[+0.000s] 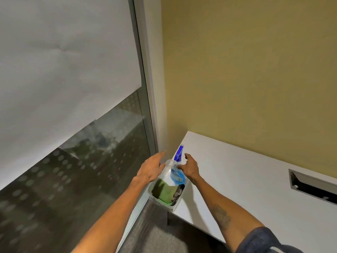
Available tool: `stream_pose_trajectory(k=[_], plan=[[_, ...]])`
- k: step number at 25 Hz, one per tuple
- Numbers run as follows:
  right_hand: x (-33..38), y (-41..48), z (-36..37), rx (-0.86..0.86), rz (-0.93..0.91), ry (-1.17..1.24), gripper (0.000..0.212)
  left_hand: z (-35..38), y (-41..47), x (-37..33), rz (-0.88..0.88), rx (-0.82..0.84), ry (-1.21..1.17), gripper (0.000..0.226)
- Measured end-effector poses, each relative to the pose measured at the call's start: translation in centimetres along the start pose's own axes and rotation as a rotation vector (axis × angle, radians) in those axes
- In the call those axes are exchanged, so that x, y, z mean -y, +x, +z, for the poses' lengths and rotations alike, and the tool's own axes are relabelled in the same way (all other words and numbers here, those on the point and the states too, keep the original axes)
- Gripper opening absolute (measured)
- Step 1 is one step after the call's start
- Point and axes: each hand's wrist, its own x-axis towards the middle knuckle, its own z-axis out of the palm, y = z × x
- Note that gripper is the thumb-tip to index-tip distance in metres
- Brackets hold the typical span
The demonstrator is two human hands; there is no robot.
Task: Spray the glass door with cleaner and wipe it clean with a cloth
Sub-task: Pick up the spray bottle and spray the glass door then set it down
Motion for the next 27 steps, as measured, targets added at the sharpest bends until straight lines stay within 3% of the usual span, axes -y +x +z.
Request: stream_pose_trajectory(k=[4,8,11,21,27], plan=[[-0.1,1.8,1.9,-0.050,0.083,0.135,0.068,0.8,0.4,0.8,-0.085,0.045,-0.041,0.064],[-0.4,3.2,3.1,-0.105,0.081,0.100,0.039,1.4,0.1,1.7,-0.124,0.046,-0.106,0.065],[-0.6,2.8,3.8,-0.126,0.067,0.048,0.031,1.6,-0.5,2.6,-0.147,0.025,-0.135,0.065],[6.0,-6.2,2.8,-0.247,-0.345,0.188,0.026,-1.1,-7.1,3.1,-0.124,-0.092,-0.269,0.075],[12.6,-17.8,5.0,-0.374,-0.584,0.236,0.018,-3.9,-17.8,3.7,-0.026,-0.271,-0.332,0.099]])
